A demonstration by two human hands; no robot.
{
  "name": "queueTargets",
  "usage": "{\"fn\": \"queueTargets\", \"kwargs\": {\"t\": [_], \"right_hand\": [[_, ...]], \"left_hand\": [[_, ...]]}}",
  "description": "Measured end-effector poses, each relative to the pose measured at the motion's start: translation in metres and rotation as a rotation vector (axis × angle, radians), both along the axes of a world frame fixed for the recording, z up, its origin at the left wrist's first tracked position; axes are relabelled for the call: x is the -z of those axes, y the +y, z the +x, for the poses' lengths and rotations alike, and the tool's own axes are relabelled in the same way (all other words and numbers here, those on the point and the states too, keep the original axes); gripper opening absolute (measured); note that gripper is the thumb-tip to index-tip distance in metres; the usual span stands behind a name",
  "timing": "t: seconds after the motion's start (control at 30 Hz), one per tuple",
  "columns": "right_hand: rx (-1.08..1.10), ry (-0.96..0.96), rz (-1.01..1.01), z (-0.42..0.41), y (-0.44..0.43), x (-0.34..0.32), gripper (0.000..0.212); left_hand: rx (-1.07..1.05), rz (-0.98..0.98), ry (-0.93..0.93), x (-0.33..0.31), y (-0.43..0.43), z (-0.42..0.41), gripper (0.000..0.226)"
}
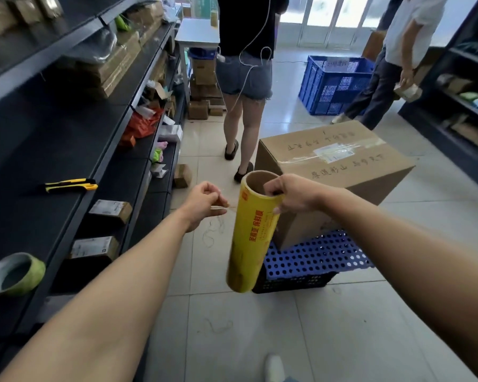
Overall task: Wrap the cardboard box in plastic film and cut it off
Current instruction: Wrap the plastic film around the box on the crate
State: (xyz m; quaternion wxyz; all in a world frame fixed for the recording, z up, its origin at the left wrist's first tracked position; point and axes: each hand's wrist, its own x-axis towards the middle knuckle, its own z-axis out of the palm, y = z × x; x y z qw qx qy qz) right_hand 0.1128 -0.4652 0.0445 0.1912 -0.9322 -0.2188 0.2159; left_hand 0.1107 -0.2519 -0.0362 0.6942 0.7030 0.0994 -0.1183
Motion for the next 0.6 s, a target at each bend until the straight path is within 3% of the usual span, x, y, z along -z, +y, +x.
{"fn": "queueTargets", "kwargs": {"t": [0.23,0.43,0.6], "right_hand": [[0.081,-0.009,0.027,-0.007,-0.009,0.006,0.036],[0.113,-0.041,-0.022,-0.012,0.001,0.011,0.007],[0.169,-0.005,-0.077,-0.016,0.005,0.024,0.019]], "left_hand": [[-0.044,-0.038,-0.004,-0.010,-0.008,0.009,0.013],[0.029,-0.001,0.017,-0.010,-0.026,0.006,0.013],[0.084,0.013,0.053,-0.001,-0.034,-0.001,0.013]]}}
